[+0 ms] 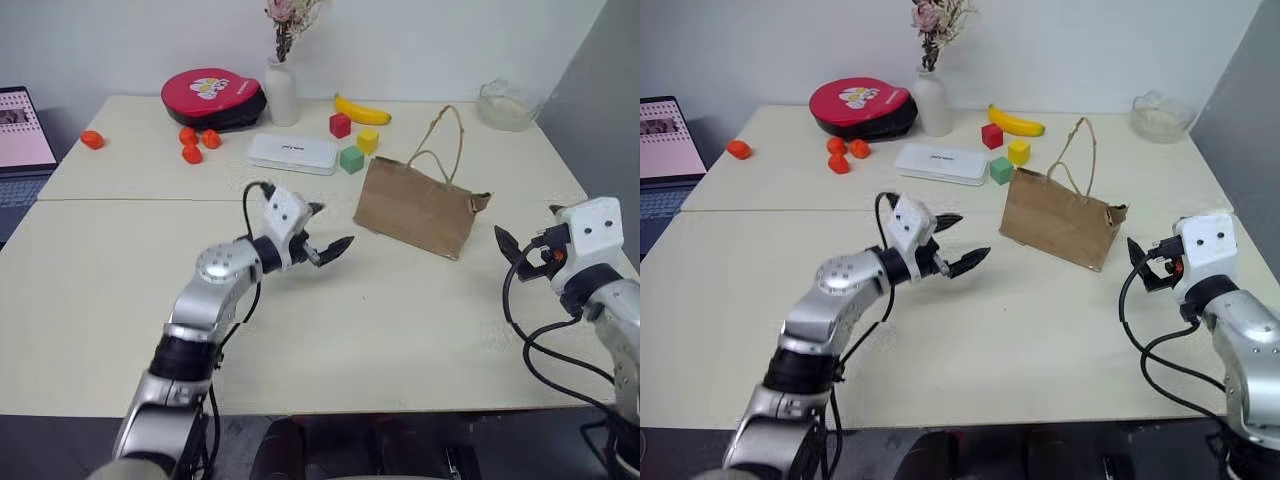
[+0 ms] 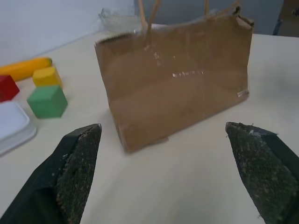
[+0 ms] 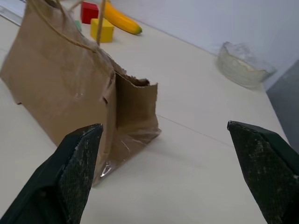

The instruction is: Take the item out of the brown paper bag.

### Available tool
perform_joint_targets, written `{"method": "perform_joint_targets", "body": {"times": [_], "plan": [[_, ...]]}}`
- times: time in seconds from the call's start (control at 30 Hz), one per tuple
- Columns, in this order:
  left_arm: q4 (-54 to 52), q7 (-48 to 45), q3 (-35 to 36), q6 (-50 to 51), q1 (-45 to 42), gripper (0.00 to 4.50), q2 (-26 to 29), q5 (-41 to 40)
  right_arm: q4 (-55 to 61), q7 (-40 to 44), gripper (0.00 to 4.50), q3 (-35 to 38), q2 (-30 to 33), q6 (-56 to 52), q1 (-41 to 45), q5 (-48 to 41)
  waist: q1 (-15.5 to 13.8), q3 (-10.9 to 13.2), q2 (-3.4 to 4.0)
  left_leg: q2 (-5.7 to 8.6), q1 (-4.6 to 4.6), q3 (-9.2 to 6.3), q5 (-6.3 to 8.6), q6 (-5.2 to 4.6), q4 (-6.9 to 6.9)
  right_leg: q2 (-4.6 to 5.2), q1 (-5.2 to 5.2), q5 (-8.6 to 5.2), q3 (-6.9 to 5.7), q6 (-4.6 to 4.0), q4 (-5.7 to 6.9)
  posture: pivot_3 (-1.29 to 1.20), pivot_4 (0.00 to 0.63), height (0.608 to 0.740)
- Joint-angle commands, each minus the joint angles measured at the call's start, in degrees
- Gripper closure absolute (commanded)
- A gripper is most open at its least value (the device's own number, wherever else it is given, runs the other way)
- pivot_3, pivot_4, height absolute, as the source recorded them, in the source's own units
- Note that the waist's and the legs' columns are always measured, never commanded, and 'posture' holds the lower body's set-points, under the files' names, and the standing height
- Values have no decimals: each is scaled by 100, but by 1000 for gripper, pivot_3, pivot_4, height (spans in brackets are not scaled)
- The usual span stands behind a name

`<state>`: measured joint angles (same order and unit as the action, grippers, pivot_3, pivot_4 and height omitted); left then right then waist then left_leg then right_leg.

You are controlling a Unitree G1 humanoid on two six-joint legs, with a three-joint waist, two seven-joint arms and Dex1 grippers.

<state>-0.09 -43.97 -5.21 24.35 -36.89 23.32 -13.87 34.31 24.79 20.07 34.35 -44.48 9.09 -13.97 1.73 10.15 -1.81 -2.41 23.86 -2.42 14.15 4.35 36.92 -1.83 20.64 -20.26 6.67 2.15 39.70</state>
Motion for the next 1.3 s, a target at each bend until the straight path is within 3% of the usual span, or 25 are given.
{"method": "perform_joint_targets", "body": {"times": [0.03, 0.3, 0.8, 1.07, 1.3], "plan": [[272, -231, 92, -240, -272, 25, 85, -64, 263, 137, 0, 60, 83, -62, 30, -268, 2, -1, 1, 0, 1, 0, 0, 0, 0, 1, 0, 0, 0, 0, 0, 0, 150, 740], [1140, -342, 92, -870, -920, 25, 49, 130, 311, -135, 0, -25, 69, -106, 144, -280, -4, 0, 1, 7, 4, -16, -1, -2, 13, 4, 0, 0, -8, 0, 18, 0, 150, 740], [1678, -358, -26, -1316, -1301, 25, -208, 240, 49, -162, 0, -191, 300, -69, 576, -328, 0, -1, 2, 10, 4, -31, -6, -7, 17, 4, -3, 0, -22, 0, 28, 0, 150, 740], [1689, -1014, -32, -1352, -1395, 25, 18, 145, -1936, 1153, 0, -1465, 1252, 786, 2044, 44, 17, 4, 10, 9, 0, -29, -10, -12, 21, 4, -2, 1, -25, -1, 31, 0, 150, 740], [1366, -913, 207, -1138, -1174, 25, 159, 65, -3457, 1987, 0, -2226, 1135, 1024, 3551, 155, 10, 7, 15, -15, 5, -36, -10, -14, 21, 12, 2, 2, -40, -3, 31, 0, 150, 740]]}}
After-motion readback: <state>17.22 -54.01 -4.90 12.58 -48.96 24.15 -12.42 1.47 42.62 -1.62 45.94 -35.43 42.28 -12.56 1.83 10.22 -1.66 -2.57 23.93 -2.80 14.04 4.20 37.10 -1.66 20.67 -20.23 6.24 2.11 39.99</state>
